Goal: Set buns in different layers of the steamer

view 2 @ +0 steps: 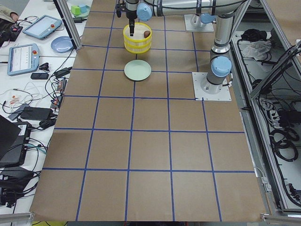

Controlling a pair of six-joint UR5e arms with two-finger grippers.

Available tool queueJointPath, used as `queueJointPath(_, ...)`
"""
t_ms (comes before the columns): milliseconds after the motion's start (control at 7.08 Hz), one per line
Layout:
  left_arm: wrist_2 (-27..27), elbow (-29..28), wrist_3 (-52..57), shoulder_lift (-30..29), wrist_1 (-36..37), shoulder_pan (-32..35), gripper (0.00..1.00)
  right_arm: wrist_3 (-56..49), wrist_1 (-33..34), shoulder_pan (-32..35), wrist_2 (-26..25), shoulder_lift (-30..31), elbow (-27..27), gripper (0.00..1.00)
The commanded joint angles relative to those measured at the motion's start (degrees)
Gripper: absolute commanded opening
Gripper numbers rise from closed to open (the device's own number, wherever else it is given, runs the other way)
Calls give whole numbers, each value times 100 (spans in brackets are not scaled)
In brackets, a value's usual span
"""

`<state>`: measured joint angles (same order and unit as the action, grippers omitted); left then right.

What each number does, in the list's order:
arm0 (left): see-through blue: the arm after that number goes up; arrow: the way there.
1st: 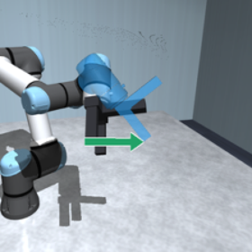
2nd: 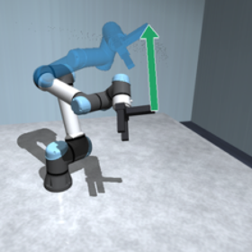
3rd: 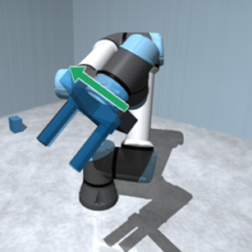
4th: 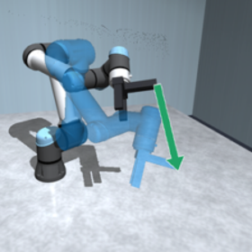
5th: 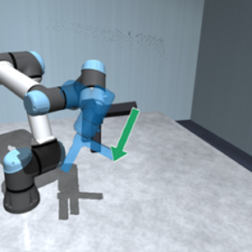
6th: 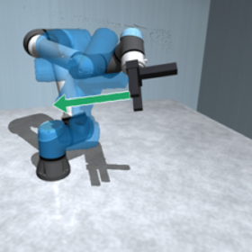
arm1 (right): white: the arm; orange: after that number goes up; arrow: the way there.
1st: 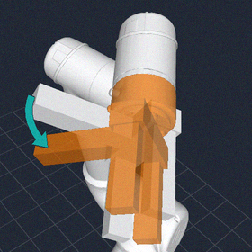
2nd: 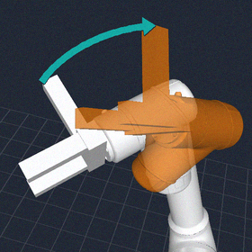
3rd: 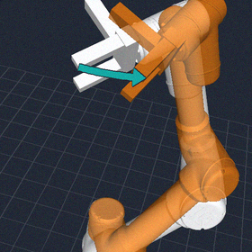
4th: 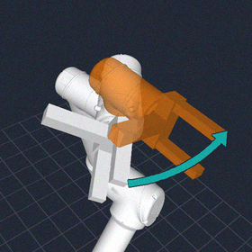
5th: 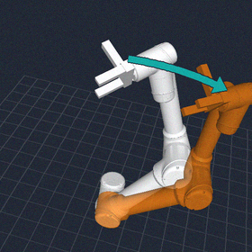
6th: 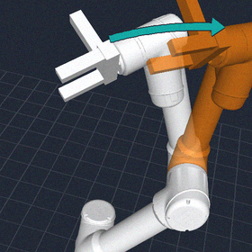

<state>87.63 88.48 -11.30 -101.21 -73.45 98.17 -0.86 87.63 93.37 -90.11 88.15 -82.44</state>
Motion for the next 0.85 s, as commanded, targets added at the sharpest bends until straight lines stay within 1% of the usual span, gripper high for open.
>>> queueJointPath(0, 620, -110, 837, 564, -475, -360, 100, 7, 0, -3, 11, 1, -9, 100)
queueJointPath(141, 702, -198, 840, 793, -660, -421, 100, 7, 0, -3, 3, 9, -1, 100)
queueJointPath(424, 607, -190, 840, 831, -810, -501, 100, 16, -9, 6, -6, 18, -9, 100)
queueJointPath(565, 450, -199, 840, 831, -933, -553, 100, 16, -9, 6, -6, 18, -9, 100)
queueJointPath(707, 405, -225, 840, 831, -1126, -571, 100, 16, -9, 6, -6, 18, -9, 100)
